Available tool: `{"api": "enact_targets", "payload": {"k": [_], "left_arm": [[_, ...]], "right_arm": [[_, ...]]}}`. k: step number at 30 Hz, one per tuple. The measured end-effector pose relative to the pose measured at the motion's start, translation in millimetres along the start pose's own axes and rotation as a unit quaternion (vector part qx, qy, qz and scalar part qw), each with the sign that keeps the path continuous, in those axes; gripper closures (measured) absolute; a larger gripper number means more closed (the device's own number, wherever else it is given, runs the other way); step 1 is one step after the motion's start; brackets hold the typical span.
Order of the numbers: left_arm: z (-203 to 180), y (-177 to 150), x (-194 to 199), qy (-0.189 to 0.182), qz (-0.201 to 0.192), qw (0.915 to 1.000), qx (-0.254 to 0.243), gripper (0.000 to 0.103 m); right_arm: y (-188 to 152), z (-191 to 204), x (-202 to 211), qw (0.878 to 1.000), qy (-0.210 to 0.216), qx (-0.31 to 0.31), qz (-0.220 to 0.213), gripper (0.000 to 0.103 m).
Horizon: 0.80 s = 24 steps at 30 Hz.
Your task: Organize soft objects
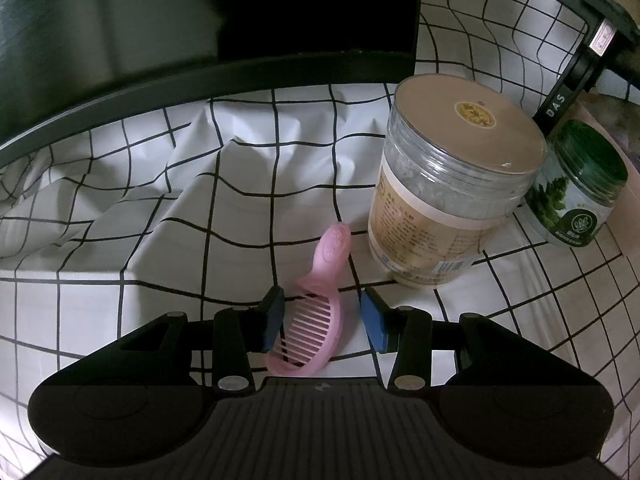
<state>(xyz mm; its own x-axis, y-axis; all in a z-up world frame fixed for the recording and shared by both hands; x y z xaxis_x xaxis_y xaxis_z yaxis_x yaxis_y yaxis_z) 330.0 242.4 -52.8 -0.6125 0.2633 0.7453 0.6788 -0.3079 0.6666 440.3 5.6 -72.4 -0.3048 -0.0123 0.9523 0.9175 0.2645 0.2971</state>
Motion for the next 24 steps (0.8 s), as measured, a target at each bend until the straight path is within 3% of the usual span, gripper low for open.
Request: {"api": "enact_targets", "payload": {"k": [1, 2, 3, 8, 9, 11, 24], "left_arm": [[0.6, -0.3, -0.1, -0.001, -0.002, 1.0, -0.001, 0.055], [0.5, -0.4, 0.2, -0.001, -0.005, 1.0, -0.001, 0.055], [0.6, -1.0, 0.7, -0.001, -0.009, 1.0, -0.001, 0.055], [1.6, -1.9, 0.9, -0.003, -0.016, 0.9999, -0.003, 0.057], [1.6, -1.6, 0.8, -0.002, -0.015, 0.9999, -0.003, 0.059], [2.0, -0.1, 0.7, -0.003, -0.012, 0.9999, -0.002, 0.073], [5.2, -0.1, 5.3, 0.009, -0.007, 0.9999, 0.003, 0.074]], "right_arm": [[0.0, 1.8, -1.3, 1.0, -0.008, 0.011, 0.001, 0.043], [1.2, 4.8, -0.7, 1.0, -0.002, 0.018, -0.004, 0.057], [0.7, 8.6, 0.1, 1.0, 0.015, 0.016, -0.001, 0.061], [-4.2, 23.9, 18.2, 0.999, 0.049, 0.009, -0.015, 0.062], [-4.4, 27.0, 23.9, 0.998, 0.05, 0.01, -0.022, 0.062], [-4.0, 31.0, 34.5, 0.998, 0.053, 0.008, -0.037, 0.062], [-7.4, 11.0, 64.5, 0.996, 0.05, -0.011, -0.077, 0.062]]}}
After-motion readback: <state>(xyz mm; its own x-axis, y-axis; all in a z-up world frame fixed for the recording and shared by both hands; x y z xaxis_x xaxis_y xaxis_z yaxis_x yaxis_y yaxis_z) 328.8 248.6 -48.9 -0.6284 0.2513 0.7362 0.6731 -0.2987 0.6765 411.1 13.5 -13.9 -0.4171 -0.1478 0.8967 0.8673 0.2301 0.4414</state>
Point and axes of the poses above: each gripper's, at about its wrist camera, not at the fingertips, and x roughly against the way its jaws point, z to its left, y to its top, the point moved 10 cm from there along -x, roughly the way its jaws point, and after that the axes turned 8 degrees about -z, right-handed, at the moved point
